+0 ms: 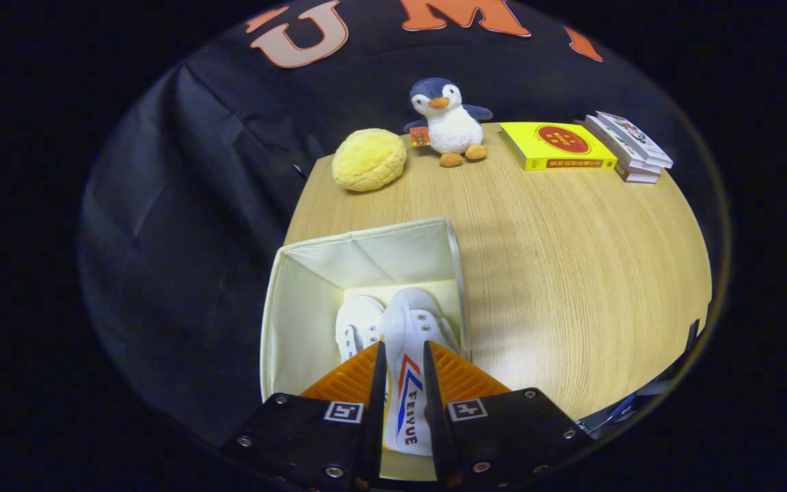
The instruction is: Open the storage box then place both shoes into the box .Put the left shoe in first, then the right shoe, with the right side of both shoes facing outward in a uniform manner.
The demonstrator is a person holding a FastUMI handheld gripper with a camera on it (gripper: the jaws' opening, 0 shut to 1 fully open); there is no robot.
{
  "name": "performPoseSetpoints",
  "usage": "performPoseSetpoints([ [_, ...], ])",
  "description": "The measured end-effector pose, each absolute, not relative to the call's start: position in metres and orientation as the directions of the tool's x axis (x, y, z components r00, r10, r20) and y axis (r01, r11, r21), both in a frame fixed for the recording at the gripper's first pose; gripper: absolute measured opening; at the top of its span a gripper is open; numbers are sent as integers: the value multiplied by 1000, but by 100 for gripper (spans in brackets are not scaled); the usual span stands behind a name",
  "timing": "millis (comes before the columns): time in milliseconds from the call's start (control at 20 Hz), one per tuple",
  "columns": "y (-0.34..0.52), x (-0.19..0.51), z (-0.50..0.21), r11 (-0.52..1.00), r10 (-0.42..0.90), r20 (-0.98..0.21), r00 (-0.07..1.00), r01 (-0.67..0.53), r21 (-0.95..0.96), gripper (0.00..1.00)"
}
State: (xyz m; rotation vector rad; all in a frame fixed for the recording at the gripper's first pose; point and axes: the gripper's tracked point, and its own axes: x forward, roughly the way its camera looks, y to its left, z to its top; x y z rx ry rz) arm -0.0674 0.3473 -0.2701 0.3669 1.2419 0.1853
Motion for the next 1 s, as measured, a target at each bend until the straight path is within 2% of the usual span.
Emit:
performPoseSetpoints([
  [150,335,-62,-254,920,370,-858,356,-10,393,43],
  [300,314,-55,-236,918,386,-822,419,-84,388,61],
  [600,259,-35,-200,919,390,-725,567,-188,347,84],
  [800,211,-16,-174,933,351,-634,689,-202,297,92],
  [1000,163,1,-137,944,303,-491,817,-185,274,94],
])
